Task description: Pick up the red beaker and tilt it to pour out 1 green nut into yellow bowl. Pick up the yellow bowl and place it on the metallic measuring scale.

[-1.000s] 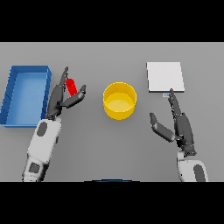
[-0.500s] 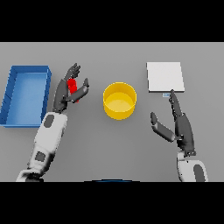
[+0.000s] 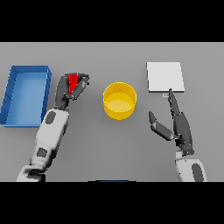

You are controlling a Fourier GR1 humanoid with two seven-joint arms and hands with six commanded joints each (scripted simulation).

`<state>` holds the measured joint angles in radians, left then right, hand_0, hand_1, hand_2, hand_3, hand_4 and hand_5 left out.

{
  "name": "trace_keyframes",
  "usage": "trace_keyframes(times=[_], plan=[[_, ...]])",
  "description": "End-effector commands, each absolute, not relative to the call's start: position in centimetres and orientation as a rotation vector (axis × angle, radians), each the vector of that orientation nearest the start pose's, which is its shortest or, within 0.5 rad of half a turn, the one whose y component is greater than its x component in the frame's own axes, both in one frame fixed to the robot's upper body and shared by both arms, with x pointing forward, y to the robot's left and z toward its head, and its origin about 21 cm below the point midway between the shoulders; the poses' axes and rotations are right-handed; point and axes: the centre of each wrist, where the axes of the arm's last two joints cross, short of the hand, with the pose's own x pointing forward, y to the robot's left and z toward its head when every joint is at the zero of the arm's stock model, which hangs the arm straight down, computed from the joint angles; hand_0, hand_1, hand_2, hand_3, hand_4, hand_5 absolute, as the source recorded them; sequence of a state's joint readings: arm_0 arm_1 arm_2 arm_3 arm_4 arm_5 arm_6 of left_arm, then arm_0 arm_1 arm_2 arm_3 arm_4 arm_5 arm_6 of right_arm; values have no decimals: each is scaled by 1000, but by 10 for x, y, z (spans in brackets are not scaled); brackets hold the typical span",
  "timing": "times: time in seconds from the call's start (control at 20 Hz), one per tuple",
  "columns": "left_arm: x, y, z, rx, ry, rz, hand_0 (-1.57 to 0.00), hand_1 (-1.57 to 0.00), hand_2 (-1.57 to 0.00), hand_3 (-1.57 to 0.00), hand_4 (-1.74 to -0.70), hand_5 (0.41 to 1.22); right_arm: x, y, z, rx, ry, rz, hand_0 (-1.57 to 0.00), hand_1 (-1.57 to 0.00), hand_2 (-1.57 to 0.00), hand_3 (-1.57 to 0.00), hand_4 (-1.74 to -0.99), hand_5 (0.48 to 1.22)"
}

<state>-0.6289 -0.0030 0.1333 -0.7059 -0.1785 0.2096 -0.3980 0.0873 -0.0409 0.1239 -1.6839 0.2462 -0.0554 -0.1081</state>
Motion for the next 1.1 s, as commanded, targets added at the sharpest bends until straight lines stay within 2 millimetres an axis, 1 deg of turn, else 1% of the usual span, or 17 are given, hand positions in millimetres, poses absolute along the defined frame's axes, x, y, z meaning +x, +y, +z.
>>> trace_keyframes(times=[0.0,0.05,0.1,0.2,0.3,0.35,0.4,0.45,0.55,0.6,0.65,0.75,0.8,0.85,0.9,1.0,1.05], plan=[[379,175,-32,190,-1702,-186,-1464,-1467,-1467,-1420,-1686,1129,227,-213,6,-183,-1726,265,1,1,1,1,-1186,670],[379,176,-28,199,-1721,-204,-1485,-1488,-1488,-1451,-1697,1127,228,-213,8,-182,-1731,261,1,1,1,1,-1175,667],[381,177,-21,205,-1736,-213,-1502,-1505,-1504,-1475,-1706,1126,225,-217,5,-193,-1737,270,1,1,1,1,-1160,664],[386,181,-8,233,-1745,-258,-1527,-1529,-1528,-1509,-1718,1126,224,-216,5,-216,-1740,285,1,1,1,1,-1127,659],[390,183,7,265,-1771,-368,-1543,-1544,-1544,-1532,-1726,1130,228,-215,9,-229,-1744,292,1,1,1,1,-1108,656],[392,182,16,301,-1778,-444,-1549,-1549,-1549,-1539,-1729,1134,227,-213,8,-230,-1739,300,1,1,1,1,-1103,656],[394,183,26,343,-1782,-536,-1553,-1554,-1554,-1546,-1732,1137,226,-215,6,-230,-1733,300,1,1,1,1,-1101,658],[397,180,36,393,-1771,-644,-1557,-1557,-1557,-1551,-1734,1139,225,-216,7,-233,-1732,306,1,1,1,1,-1095,660],[396,173,44,424,-1761,-773,-1559,-1560,-1560,-1555,-1735,1132,226,-218,6,-227,-1741,295,1,1,1,1,-1092,663],[394,170,46,430,-1756,-811,-1559,-1560,-1560,-1555,-1735,1127,228,-217,6,-222,-1744,292,1,1,1,1,-1092,667],[392,168,47,434,-1752,-838,-1559,-1560,-1560,-1555,-1735,1123,225,-220,7,-218,-1750,291,1,1,1,1,-1092,668],[388,164,49,439,-1744,-876,-1559,-1560,-1560,-1555,-1735,1136,223,-220,6,-233,-1728,301,1,1,1,1,-1092,664],[387,162,52,468,-1727,-936,-1562,-1562,-1562,-1558,-1736,1144,224,-217,5,-227,-1727,298,1,1,1,1,-1096,666],[390,160,61,506,-1714,-1010,-1564,-1564,-1564,-1561,-1737,1149,224,-215,5,-214,-1736,305,1,1,1,1,-1096,670],[392,155,65,551,-1698,-1106,-1565,-1565,-1565,-1563,-1738,1152,223,-215,7,-211,-1753,308,1,1,1,1,-1086,679],[398,139,81,628,-1667,-1297,-1567,-1567,-1567,-1566,-1739,1166,221,-218,6,-213,-1751,315,1,1,1,1,-1062,690],[400,136,85,655,-1641,-1384,-1568,-1568,-1568,-1567,-1739,1177,221,-215,8,-224,-1749,318,1,1,1,1,-1056,692]])
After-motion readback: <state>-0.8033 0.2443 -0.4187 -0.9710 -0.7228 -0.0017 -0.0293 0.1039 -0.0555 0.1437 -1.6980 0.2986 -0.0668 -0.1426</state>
